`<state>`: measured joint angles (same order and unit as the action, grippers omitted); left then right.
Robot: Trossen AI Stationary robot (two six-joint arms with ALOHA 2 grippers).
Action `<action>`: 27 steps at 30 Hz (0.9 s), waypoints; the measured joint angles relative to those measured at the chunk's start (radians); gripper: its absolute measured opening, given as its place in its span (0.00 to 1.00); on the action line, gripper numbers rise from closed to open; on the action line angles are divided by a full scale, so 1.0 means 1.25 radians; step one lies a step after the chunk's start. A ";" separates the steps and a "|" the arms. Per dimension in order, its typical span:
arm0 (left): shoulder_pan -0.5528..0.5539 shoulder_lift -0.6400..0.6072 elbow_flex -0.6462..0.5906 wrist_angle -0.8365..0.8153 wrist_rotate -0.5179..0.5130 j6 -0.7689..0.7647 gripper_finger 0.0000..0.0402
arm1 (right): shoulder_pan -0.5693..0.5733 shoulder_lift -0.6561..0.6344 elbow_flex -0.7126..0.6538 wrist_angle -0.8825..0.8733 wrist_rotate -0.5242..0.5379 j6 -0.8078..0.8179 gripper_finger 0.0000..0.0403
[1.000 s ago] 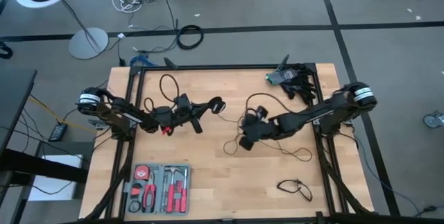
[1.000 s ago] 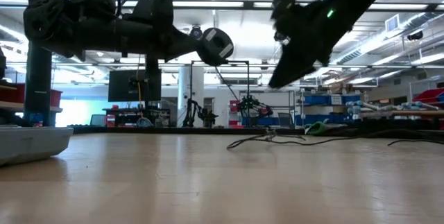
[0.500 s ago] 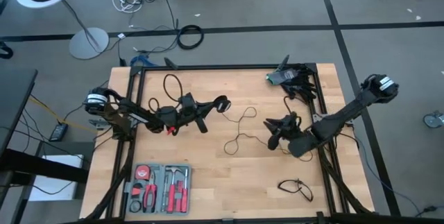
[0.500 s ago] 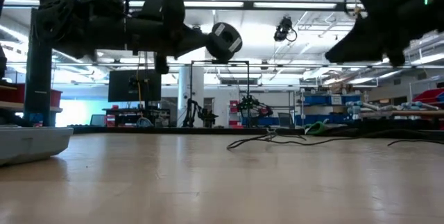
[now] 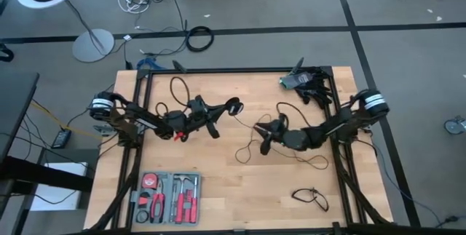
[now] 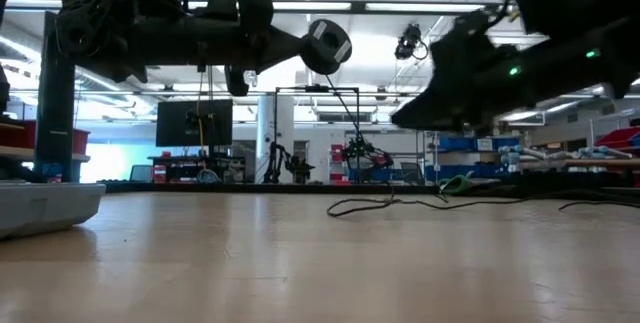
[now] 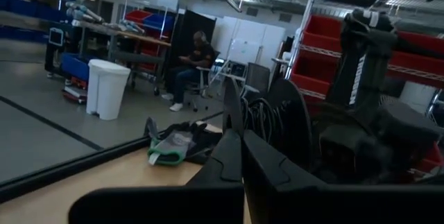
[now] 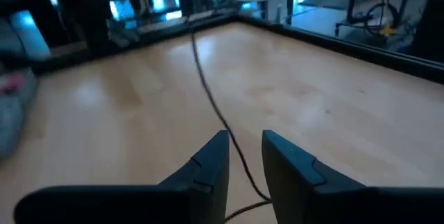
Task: Coil cords
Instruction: Coil the black wire onto the spool
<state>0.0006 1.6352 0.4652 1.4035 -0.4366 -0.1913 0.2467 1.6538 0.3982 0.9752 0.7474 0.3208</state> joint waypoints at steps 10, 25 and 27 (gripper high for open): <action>0.000 0.000 -0.005 0.008 0.000 0.003 0.00 | -0.041 0.137 0.111 -0.009 -0.036 -0.103 0.25; 0.000 -0.001 -0.004 -0.018 0.051 0.007 0.00 | -0.072 0.105 0.111 -0.126 -0.041 -0.038 0.01; 0.000 0.000 -0.004 -0.048 0.065 0.016 0.00 | -0.061 0.054 0.099 -0.158 -0.002 -0.024 0.01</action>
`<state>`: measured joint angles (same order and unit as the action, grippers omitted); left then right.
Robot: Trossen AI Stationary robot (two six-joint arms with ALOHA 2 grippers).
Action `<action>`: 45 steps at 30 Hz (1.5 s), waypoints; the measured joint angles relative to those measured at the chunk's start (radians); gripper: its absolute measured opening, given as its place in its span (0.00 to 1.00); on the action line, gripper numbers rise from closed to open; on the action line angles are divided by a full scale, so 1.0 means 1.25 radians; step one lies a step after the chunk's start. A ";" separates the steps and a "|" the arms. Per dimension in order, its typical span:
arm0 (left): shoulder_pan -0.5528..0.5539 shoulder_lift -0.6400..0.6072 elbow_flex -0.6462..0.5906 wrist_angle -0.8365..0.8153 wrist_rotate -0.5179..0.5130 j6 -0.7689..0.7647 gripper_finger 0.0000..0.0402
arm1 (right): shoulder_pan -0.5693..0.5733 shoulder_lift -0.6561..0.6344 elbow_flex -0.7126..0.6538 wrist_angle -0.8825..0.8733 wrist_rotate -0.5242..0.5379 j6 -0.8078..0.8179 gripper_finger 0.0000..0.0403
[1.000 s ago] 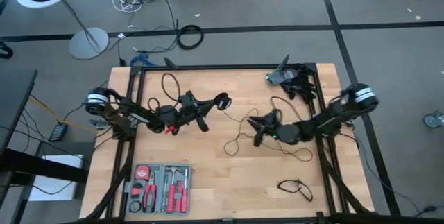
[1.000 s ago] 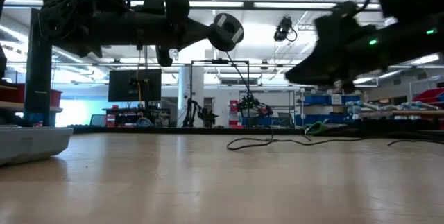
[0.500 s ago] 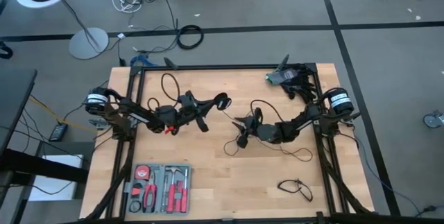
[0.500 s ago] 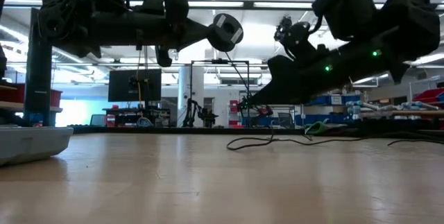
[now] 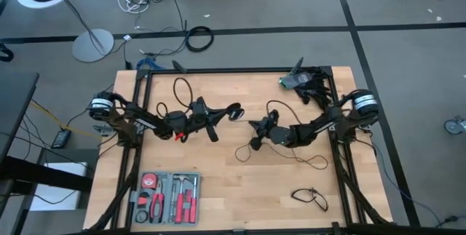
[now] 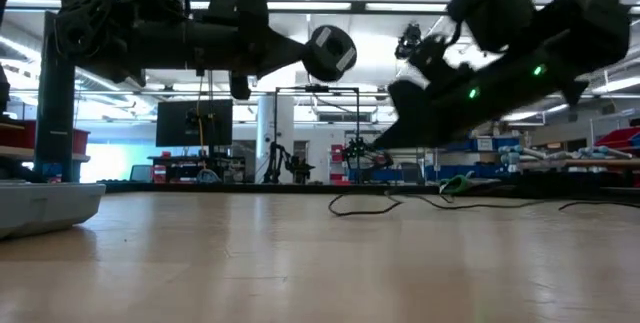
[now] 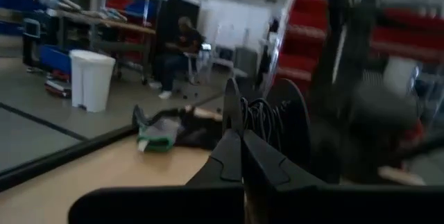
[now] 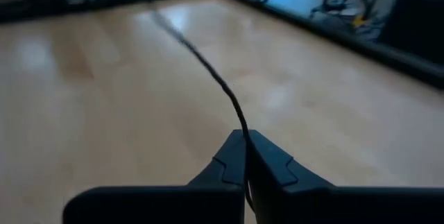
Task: Coil cords
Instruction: Coil the black wire onto the spool
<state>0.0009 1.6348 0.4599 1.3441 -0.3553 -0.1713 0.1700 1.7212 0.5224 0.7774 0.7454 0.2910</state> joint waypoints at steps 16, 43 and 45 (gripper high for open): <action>-0.001 0.003 0.163 -0.409 0.036 0.053 0.00 | 0.010 -0.326 0.056 -0.282 -0.024 0.061 0.00; -0.001 0.002 0.051 -0.134 -0.070 -0.027 0.00 | 0.055 -0.061 0.302 -0.723 -0.058 0.179 0.21; -0.001 0.002 0.017 -0.082 -0.069 -0.046 0.00 | 0.072 -0.075 0.302 -0.785 -0.025 0.207 0.24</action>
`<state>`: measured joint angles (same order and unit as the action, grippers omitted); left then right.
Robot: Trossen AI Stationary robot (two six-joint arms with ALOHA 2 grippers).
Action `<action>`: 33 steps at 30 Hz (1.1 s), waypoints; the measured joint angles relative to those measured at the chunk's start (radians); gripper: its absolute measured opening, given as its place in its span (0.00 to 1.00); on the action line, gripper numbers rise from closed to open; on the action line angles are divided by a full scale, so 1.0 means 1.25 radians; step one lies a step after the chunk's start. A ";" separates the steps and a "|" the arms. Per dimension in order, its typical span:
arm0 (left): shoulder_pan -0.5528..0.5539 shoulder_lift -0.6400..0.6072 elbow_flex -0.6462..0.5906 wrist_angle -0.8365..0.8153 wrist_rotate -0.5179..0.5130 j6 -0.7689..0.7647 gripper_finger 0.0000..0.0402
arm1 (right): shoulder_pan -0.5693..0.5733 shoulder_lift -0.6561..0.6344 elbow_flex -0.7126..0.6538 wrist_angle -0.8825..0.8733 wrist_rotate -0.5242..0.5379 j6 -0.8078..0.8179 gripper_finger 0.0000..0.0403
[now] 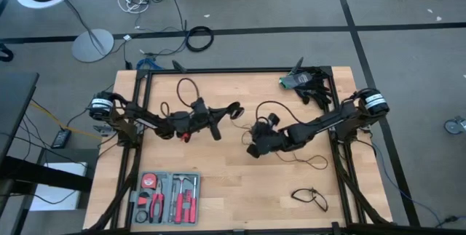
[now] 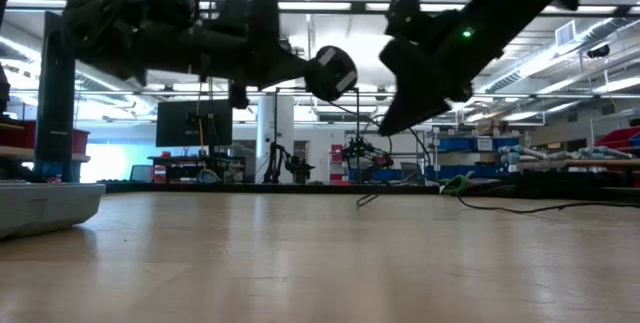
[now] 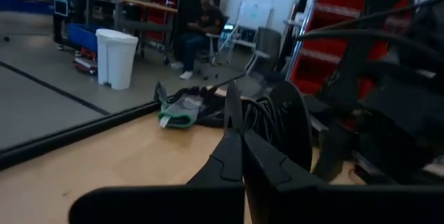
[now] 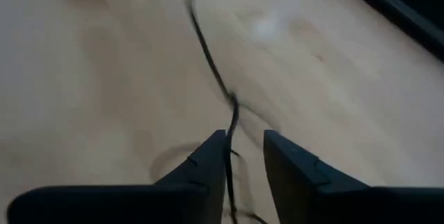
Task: Coil cords
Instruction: Coil the black wire onto the spool
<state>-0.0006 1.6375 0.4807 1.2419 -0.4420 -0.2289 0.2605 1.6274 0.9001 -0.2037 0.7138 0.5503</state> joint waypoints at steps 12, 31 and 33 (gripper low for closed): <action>0.000 0.000 -0.073 0.118 0.011 -0.033 0.00 | 0.104 -0.046 0.000 -0.303 0.143 0.300 0.30; 0.000 0.001 -0.068 0.089 0.020 -0.031 0.00 | 0.227 -0.068 -0.236 -0.054 0.220 0.570 0.28; 0.000 0.001 -0.059 0.073 0.025 -0.030 0.00 | 0.216 -0.096 -0.292 0.085 0.194 0.492 0.28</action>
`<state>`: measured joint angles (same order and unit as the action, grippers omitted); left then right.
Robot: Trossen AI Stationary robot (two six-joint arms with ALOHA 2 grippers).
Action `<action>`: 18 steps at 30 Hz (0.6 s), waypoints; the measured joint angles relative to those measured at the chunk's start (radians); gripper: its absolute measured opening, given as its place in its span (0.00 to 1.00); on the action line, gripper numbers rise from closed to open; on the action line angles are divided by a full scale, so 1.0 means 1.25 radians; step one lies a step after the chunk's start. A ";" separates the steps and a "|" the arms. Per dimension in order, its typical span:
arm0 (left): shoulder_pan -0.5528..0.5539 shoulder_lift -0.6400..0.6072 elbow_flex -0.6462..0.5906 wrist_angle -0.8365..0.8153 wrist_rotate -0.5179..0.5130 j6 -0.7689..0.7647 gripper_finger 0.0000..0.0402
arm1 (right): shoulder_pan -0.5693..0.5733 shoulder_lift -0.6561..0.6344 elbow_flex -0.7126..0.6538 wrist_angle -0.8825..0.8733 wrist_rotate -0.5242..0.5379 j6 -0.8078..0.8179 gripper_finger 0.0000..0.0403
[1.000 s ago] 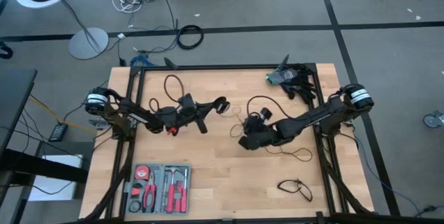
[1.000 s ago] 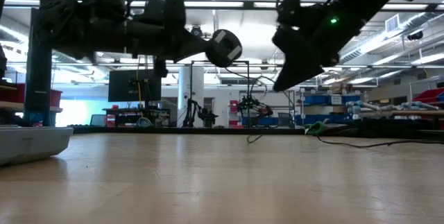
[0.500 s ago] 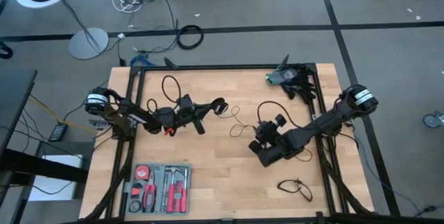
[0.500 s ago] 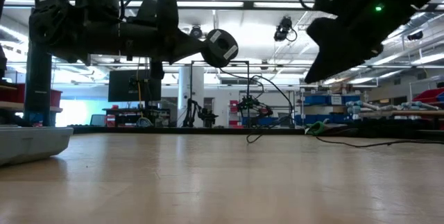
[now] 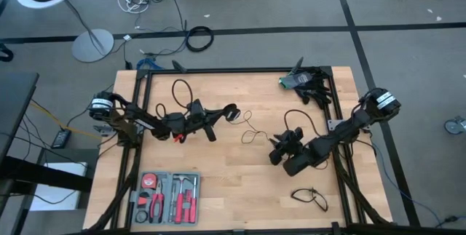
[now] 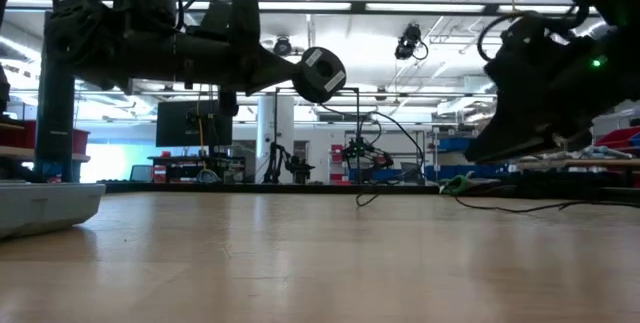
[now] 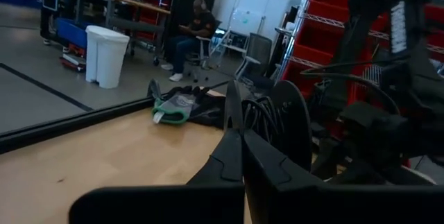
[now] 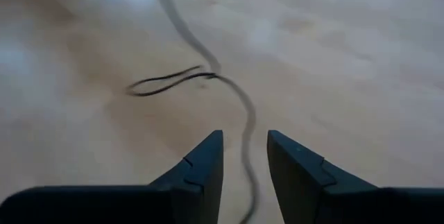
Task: Coil cords
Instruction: Coil the black wire onto the spool
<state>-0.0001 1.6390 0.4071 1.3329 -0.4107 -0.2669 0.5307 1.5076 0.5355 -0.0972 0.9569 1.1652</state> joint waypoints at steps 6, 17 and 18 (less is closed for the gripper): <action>0.000 0.000 0.066 -0.122 0.021 0.018 0.00 | -0.089 -0.102 -0.204 0.584 -0.222 -0.384 0.27; 0.000 0.004 0.190 -0.314 0.060 0.085 0.00 | -0.251 -0.189 -0.393 0.914 -0.434 -0.521 0.22; 0.000 0.004 0.191 -0.315 0.058 0.086 0.00 | -0.256 -0.189 -0.397 0.915 -0.432 -0.521 0.22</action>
<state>-0.0002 1.6440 0.6456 0.9390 -0.3377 -0.1596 0.2107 1.2709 0.0397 1.0463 0.4166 0.5135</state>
